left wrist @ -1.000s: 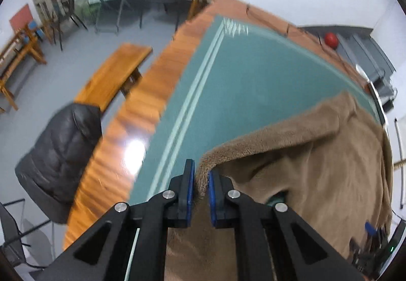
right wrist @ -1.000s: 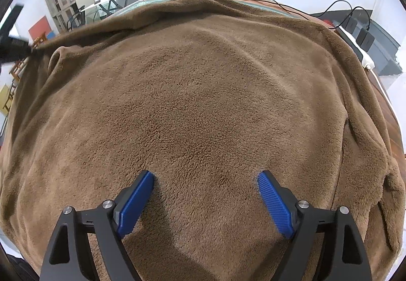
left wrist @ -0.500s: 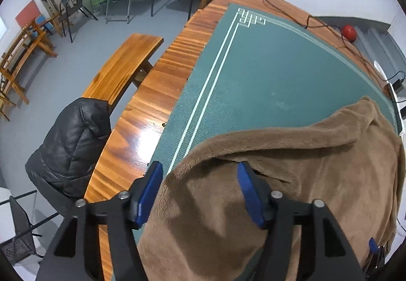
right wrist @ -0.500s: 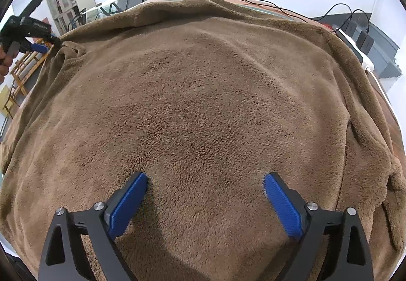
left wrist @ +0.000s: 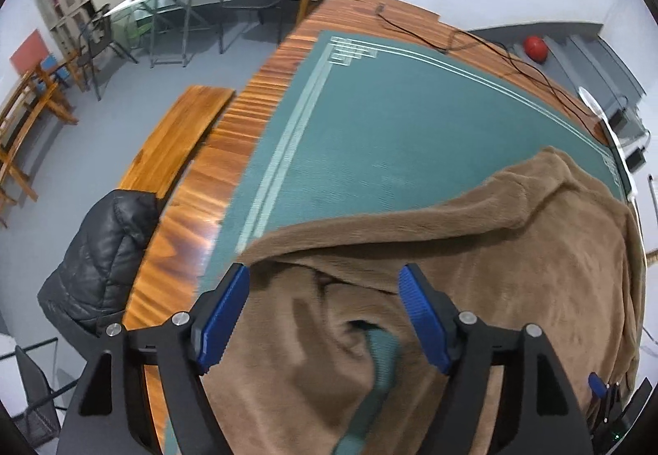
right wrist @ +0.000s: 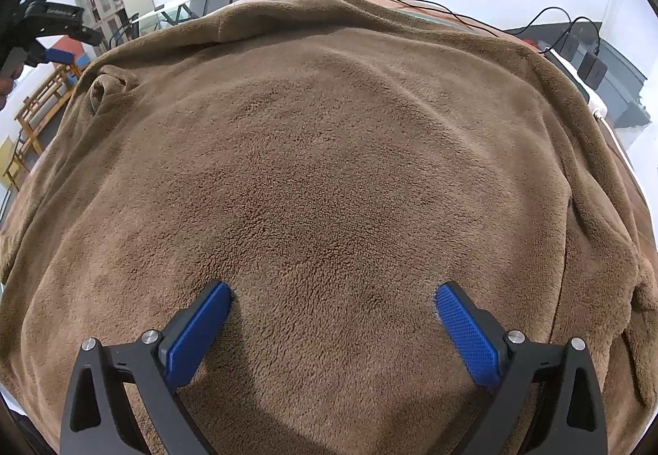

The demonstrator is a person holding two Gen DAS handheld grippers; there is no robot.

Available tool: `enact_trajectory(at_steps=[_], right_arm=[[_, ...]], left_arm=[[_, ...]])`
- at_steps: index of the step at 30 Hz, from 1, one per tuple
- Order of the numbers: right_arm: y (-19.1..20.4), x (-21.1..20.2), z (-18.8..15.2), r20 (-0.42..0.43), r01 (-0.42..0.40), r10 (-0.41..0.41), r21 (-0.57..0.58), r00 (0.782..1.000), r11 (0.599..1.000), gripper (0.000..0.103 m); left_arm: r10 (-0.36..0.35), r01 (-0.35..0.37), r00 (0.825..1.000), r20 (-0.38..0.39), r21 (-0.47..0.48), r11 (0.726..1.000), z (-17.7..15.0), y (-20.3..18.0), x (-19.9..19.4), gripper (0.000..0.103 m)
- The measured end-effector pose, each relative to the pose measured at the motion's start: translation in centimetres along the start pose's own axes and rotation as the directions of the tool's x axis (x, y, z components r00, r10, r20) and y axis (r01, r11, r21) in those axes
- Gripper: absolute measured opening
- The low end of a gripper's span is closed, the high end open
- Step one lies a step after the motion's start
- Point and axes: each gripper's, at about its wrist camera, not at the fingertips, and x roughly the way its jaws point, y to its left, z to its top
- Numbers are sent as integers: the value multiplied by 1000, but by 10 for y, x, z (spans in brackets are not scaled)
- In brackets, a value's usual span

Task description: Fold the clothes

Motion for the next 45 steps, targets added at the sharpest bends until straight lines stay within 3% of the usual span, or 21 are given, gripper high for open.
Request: enact_trajectory(at_steps=[9, 14, 20, 25, 32, 39, 44, 45], right_arm=[[-7, -7, -6, 15, 1, 0, -1, 1000, 1000, 102], [-8, -10, -11, 22, 2, -2, 0, 1000, 1000, 102], [-8, -12, -15, 32, 8, -8, 4, 999, 1000, 102], [-6, -12, -18, 43, 14, -14, 9, 999, 1000, 102], [-2, -14, -22, 53, 18, -19, 12, 998, 1000, 102], [-4, -14, -23, 59, 13, -14, 15, 998, 1000, 102], [-17, -26, -20, 30, -50, 49, 62, 998, 997, 102], [-25, -38, -22, 57, -65, 59, 99, 997, 993, 102]], left_arm=[[-94, 101, 994, -53, 133, 986, 14, -74, 36, 79], [-24, 34, 998, -65, 149, 988, 38, -104, 73, 79], [84, -84, 996, -38, 8, 996, 96, -97, 106, 79], [101, -102, 994, -43, -35, 994, 113, -91, 110, 79], [41, -35, 997, -61, 102, 994, 71, -110, 90, 79], [-84, 105, 989, -121, 185, 977, 0, -124, 46, 79], [-109, 142, 980, -168, 199, 970, -52, -125, 27, 80], [-106, 142, 978, -178, 204, 969, -62, -123, 24, 80]])
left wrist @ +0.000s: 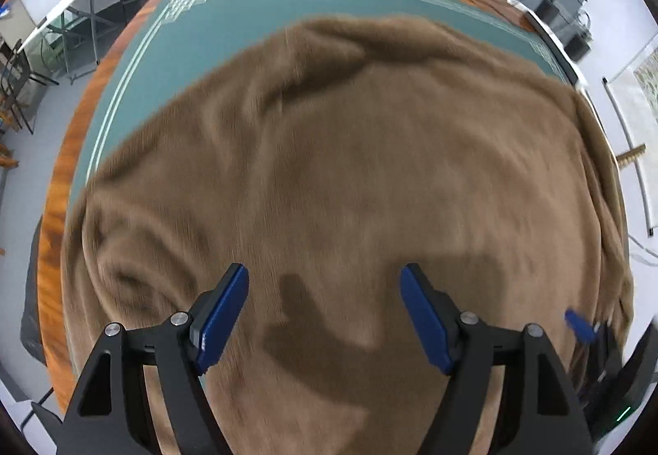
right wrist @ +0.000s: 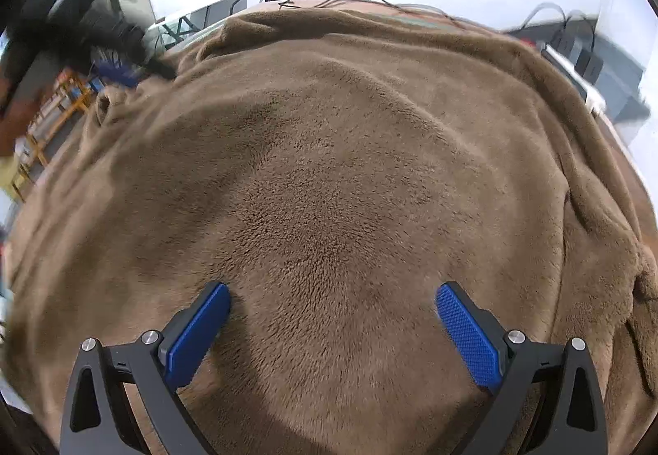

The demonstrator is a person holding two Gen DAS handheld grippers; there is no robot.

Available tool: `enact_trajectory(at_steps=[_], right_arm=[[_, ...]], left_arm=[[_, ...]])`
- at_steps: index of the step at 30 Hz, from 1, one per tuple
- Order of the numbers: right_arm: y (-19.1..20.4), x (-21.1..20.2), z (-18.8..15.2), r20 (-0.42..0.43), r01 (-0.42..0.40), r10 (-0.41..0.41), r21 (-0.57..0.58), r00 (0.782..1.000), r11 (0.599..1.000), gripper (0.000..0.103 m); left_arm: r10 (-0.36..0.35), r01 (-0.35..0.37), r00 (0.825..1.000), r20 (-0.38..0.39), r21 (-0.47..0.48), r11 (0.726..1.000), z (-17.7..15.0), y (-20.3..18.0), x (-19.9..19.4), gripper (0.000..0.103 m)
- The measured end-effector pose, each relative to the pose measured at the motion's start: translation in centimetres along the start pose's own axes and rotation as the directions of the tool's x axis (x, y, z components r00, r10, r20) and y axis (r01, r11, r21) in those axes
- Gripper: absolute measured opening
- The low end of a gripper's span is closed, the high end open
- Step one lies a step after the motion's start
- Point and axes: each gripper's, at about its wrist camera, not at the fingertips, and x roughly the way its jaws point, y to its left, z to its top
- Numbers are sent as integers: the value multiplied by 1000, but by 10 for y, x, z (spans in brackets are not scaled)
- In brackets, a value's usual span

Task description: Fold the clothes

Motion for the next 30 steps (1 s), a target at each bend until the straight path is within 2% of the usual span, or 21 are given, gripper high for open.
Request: enact_trajectory(at_steps=[4, 5, 9, 12, 14, 15, 19, 23, 26, 28, 30], right_arm=[[-41, -50, -10, 102, -68, 52, 165, 993, 984, 102], [-61, -59, -15, 112, -95, 71, 225, 991, 970, 102], [-120, -73, -38, 121, -114, 68, 433, 990, 894, 102], [-145, -69, -40, 150, -197, 138, 518, 979, 833, 102], [-150, -55, -31, 169, -294, 241, 530, 956, 795, 102], [-151, -45, -29, 169, -317, 268, 532, 948, 785, 102], [-177, -17, -16, 120, -243, 215, 593, 969, 767, 102], [-213, -33, 9, 93, -73, 21, 592, 995, 802, 102], [-242, -44, 27, 73, 50, -112, 580, 991, 813, 102], [-251, -49, 38, 51, 150, -211, 540, 976, 828, 102], [-247, -44, 46, 9, 222, -259, 486, 966, 845, 102]], left_arm=[[20, -20, 1000, -23, -29, 999, -35, 5, -1, 80], [25, -27, 999, -30, -46, 999, -44, 8, 0, 80], [57, -59, 998, -32, -86, 995, -64, 15, 1, 80], [82, -83, 996, -19, -89, 993, -71, 18, 1, 80], [93, -93, 996, -7, -91, 991, -70, 20, 3, 80], [103, -103, 995, -3, -95, 990, -69, 22, 4, 80], [136, -136, 991, -8, -130, 982, -61, 36, 14, 80], [88, -90, 996, -15, -190, 978, -53, 57, 22, 87], [95, -95, 995, -10, -187, 978, -47, 60, 25, 92], [107, -106, 994, -7, -175, 979, -43, 59, 27, 96], [116, -115, 993, -4, -166, 979, -40, 59, 29, 100]])
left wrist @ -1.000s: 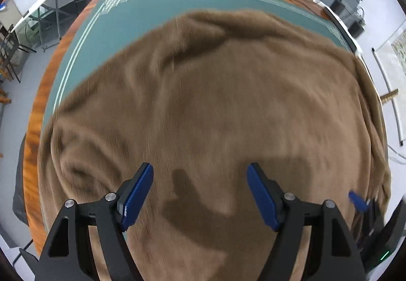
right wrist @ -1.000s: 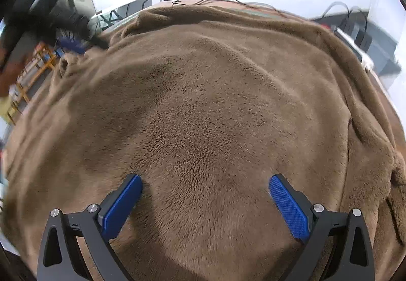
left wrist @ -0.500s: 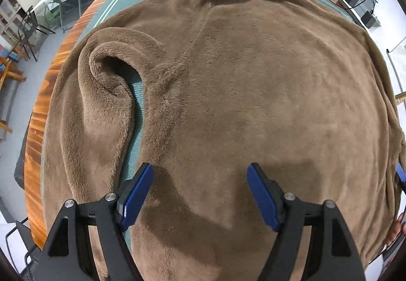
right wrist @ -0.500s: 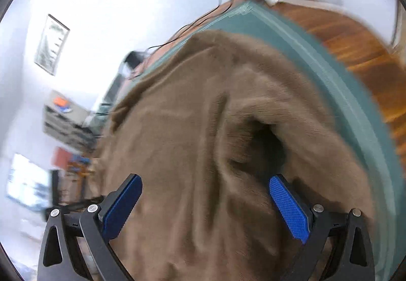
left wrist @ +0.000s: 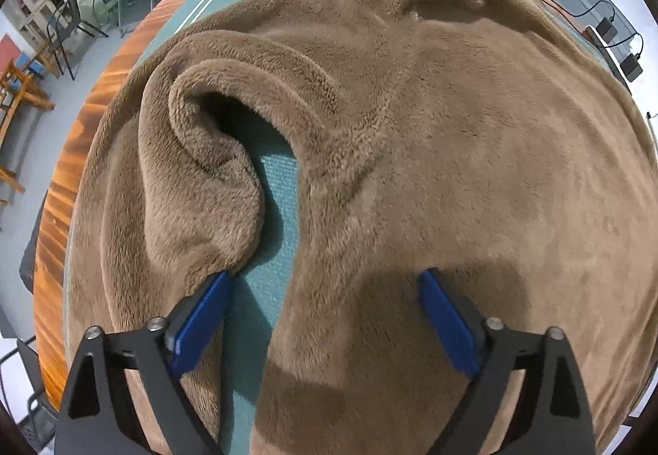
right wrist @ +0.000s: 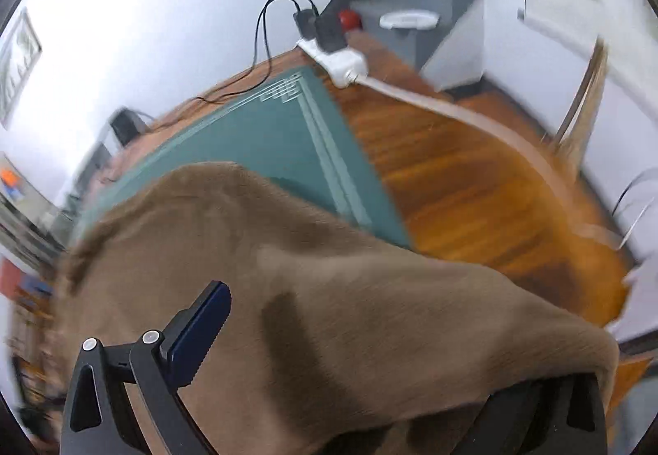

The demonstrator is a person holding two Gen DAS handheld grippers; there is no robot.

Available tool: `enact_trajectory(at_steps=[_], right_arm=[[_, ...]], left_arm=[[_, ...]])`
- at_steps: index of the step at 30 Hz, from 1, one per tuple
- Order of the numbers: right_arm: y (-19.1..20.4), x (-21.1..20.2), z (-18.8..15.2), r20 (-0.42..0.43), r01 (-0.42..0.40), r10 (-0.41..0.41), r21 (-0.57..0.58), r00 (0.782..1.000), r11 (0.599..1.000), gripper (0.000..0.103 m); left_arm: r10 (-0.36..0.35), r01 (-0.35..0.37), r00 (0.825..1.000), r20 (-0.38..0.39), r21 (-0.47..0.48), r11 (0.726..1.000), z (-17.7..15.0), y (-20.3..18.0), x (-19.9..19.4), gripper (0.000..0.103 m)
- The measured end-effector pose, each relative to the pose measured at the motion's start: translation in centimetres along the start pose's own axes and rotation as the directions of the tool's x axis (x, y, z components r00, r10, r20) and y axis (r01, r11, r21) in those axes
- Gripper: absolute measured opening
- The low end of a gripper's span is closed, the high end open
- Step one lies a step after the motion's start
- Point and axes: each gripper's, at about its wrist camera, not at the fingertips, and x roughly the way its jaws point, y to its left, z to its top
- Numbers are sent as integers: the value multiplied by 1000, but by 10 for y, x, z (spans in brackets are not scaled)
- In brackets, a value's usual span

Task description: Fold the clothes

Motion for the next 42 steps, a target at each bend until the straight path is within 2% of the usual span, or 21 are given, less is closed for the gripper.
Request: enact_trajectory(at_steps=[4, 7, 8, 10, 13, 16, 19, 20, 22, 24, 26, 28, 31, 34, 38, 42], right_arm=[[16, 3, -14, -54, 56, -68, -194, 996, 979, 102], [34, -12, -43, -37, 112, -135, -362, 990, 925, 102], [43, -26, -57, -3, 141, -156, -418, 988, 897, 102], [58, -51, -84, 40, 141, -139, -493, 989, 858, 102], [86, -85, -138, 88, 112, -72, -633, 993, 766, 102], [95, -87, -174, 52, 79, -59, -706, 997, 704, 102], [81, -72, -192, 30, 127, -151, -714, 988, 688, 102], [70, -64, -195, 35, 180, -222, -714, 974, 677, 102], [54, -58, -199, 53, 253, -309, -711, 950, 657, 102], [42, -70, -199, 61, 260, -298, -670, 953, 696, 102], [37, -88, -200, 90, 275, -285, -638, 954, 719, 102], [40, -109, -208, 135, 276, -249, -644, 959, 713, 102], [49, -146, -232, 174, 211, -126, -666, 977, 716, 102], [57, -176, -272, 207, 172, -26, -727, 978, 665, 102], [69, -199, -337, 187, 143, 10, -779, 982, 610, 102], [65, -204, -365, 172, 126, 18, -784, 985, 608, 102]], left_arm=[[-12, 12, 1000, -13, 1, 1000, 5, 2, 1, 102], [4, -4, 1000, -12, 11, 1000, 5, -3, -5, 102], [10, -10, 1000, -7, 15, 1000, 4, -5, -9, 102], [4, -4, 1000, 11, 29, 1000, -1, -10, -20, 102], [-15, 12, 999, 36, 73, 997, -11, -24, -36, 102], [5, -11, 999, 49, 129, 992, -21, -41, -43, 102], [37, -46, 998, 56, 169, 985, -32, -54, -46, 102], [39, -48, 998, 57, 167, 985, -35, -55, -47, 102], [27, -37, 997, 66, 153, 987, -42, -54, -54, 102], [7, -19, 996, 84, 142, 990, -74, -51, -62, 102], [-6, -8, 994, 107, 138, 990, -88, -49, -73, 102], [-14, -3, 992, 125, 135, 991, -88, -30, -76, 102], [-25, 6, 990, 142, 129, 992, -98, -2, -85, 102], [-29, 12, 989, 147, 119, 993, -121, 12, -92, 102], [-21, 9, 991, 136, 91, 996, -157, 25, -98, 102], [-10, 5, 995, 104, 46, 999, -187, 40, -91, 102]])
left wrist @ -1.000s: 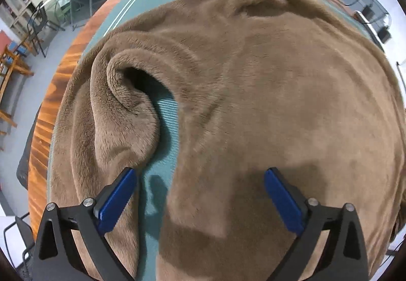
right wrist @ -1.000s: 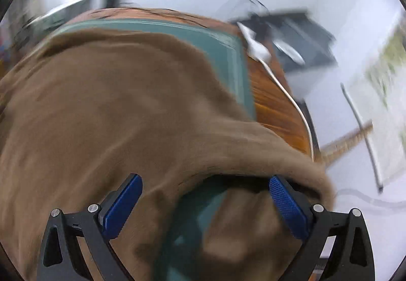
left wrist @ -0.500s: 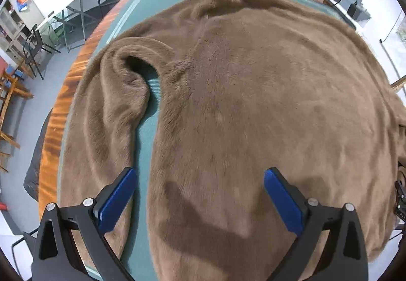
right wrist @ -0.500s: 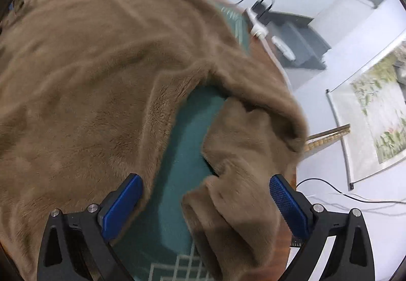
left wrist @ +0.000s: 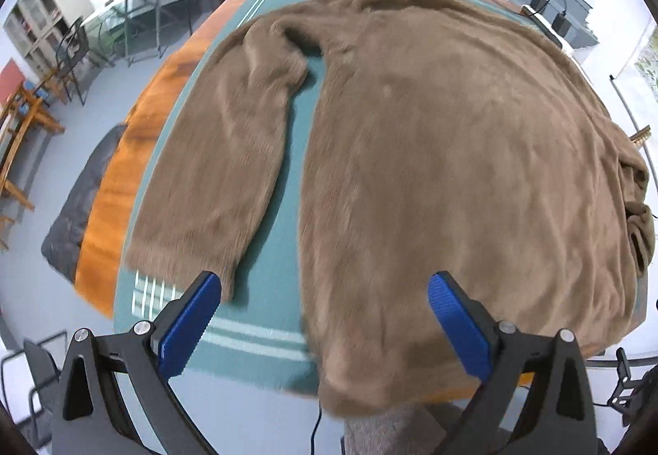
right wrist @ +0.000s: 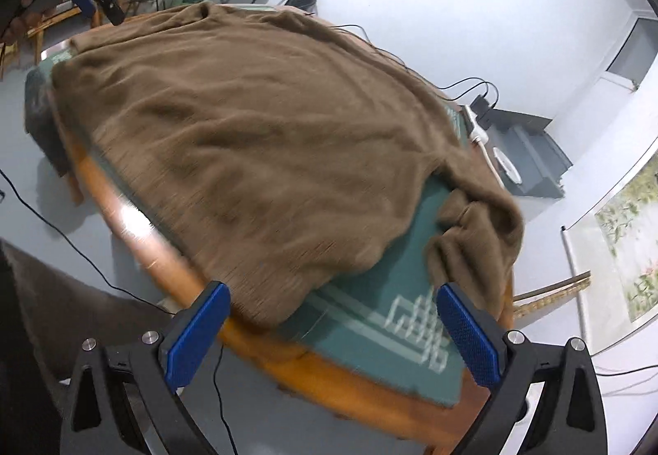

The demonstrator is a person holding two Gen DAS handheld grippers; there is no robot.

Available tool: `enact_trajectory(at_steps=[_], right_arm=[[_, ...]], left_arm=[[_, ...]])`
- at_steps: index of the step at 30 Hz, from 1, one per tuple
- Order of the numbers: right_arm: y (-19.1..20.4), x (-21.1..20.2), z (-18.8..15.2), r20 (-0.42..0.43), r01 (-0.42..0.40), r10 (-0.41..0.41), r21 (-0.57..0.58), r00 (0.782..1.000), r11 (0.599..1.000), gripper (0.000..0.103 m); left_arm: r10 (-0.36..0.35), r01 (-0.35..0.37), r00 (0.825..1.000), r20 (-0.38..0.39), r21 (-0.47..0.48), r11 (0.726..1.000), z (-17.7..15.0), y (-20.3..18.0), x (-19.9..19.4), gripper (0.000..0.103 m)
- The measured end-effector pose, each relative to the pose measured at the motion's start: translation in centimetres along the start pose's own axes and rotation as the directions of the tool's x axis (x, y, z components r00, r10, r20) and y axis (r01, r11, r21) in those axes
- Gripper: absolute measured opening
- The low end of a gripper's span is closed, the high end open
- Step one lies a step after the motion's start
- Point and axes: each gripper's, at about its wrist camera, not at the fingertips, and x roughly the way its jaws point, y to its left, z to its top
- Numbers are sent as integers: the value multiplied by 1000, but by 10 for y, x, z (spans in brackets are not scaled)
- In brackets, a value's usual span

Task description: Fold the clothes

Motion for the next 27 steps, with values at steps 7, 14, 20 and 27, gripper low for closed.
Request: enact_trajectory(at_steps=[7, 14, 20, 27], right_arm=[[28, 19, -4, 14, 77, -76, -119, 997, 990, 102], [27, 27, 32, 88, 172, -164, -88, 983, 981, 94], [-30, 55, 60, 9, 124, -128, 192, 992, 974, 94], [-71, 74, 70, -42, 69, -58, 347, 997, 935, 94]], left_arm=[[27, -30, 999, -44, -63, 998, -28, 15, 11, 102], [55, -58, 997, -45, -71, 996, -40, 24, 12, 102], [15, -15, 1000, -1, -24, 1000, -56, 25, 10, 102], [20, -30, 998, 58, 178, 984, -80, -4, 8, 102]])
